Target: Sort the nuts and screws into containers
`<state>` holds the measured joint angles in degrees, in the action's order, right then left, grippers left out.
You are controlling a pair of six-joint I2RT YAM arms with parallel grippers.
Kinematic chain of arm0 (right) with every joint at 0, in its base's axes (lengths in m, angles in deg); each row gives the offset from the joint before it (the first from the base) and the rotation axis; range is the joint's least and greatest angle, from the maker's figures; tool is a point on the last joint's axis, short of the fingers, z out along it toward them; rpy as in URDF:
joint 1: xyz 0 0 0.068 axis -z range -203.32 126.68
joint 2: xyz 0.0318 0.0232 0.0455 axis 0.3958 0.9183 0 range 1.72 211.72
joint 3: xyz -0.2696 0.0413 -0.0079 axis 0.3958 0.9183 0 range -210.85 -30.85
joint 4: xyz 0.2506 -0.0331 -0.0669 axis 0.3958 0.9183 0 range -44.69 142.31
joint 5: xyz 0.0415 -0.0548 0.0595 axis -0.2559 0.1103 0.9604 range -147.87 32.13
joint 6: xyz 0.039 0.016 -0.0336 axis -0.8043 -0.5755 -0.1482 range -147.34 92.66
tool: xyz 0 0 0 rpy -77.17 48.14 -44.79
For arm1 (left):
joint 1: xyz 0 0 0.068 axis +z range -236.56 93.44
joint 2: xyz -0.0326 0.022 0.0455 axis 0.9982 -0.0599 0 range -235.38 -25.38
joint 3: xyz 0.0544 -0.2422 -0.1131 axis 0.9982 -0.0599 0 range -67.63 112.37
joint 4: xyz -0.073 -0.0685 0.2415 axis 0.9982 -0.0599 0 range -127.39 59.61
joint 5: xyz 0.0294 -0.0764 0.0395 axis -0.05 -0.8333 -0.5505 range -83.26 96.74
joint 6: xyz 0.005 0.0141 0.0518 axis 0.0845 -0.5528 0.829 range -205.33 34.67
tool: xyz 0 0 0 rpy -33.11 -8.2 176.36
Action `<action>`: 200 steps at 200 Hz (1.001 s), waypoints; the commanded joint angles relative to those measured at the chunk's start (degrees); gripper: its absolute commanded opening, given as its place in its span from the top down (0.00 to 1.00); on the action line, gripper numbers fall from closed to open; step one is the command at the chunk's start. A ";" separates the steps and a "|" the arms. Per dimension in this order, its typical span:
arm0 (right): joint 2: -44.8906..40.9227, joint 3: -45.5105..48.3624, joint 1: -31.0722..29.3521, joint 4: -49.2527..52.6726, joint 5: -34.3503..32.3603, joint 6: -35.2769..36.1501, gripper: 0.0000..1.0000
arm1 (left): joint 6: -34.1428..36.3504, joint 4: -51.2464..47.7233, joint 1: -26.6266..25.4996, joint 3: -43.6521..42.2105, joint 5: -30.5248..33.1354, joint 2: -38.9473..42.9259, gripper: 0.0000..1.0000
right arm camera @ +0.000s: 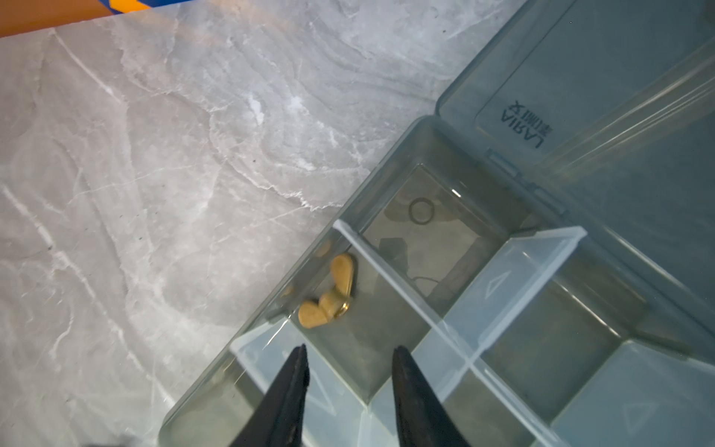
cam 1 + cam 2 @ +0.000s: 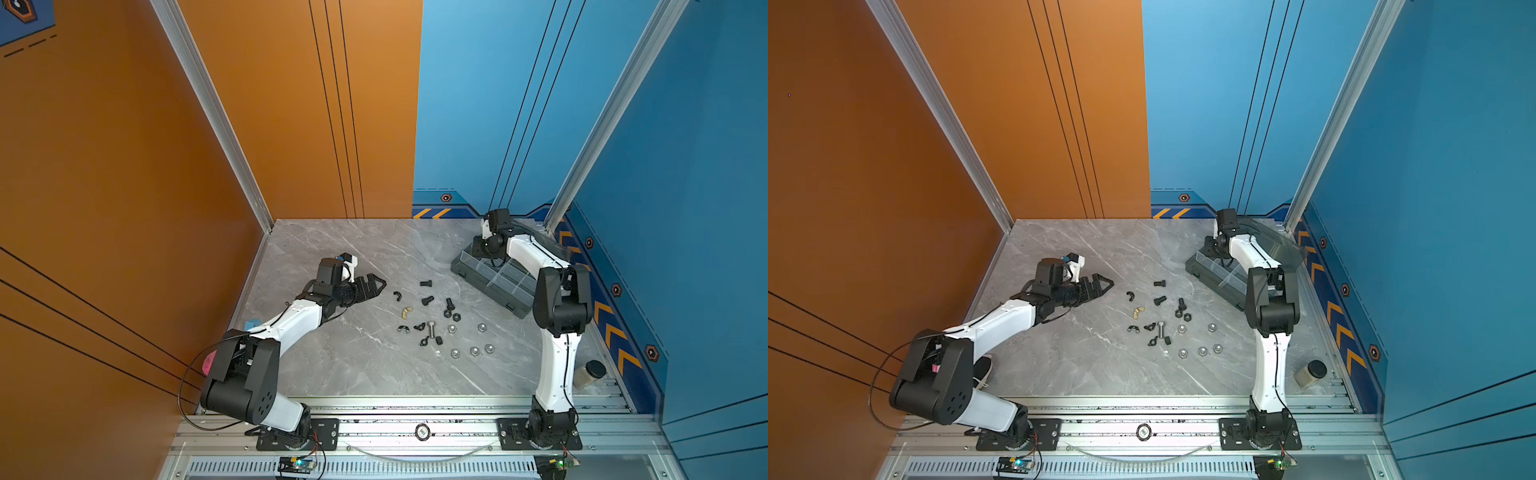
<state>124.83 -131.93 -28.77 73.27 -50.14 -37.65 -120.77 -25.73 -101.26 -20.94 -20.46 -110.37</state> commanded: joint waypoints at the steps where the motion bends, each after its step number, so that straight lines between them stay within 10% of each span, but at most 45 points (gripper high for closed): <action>1: -8.31 0.31 -0.14 2.30 4.93 0.31 0.58 | 0.55 -1.59 -0.50 1.71 0.18 1.13 0.02; 93: -24.23 19.75 -12.51 0.97 7.47 -13.40 0.49 | 0.34 -3.18 -0.26 2.18 -0.22 1.81 0.02; 200: -18.22 25.80 -31.62 -3.52 0.74 -27.31 0.47 | 0.44 -2.66 1.87 -2.36 -1.11 4.90 0.02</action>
<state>104.83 -105.81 -58.56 70.98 -46.80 -59.53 -120.77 -27.63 -100.43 -21.57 -20.52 -107.59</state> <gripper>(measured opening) 0.532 0.976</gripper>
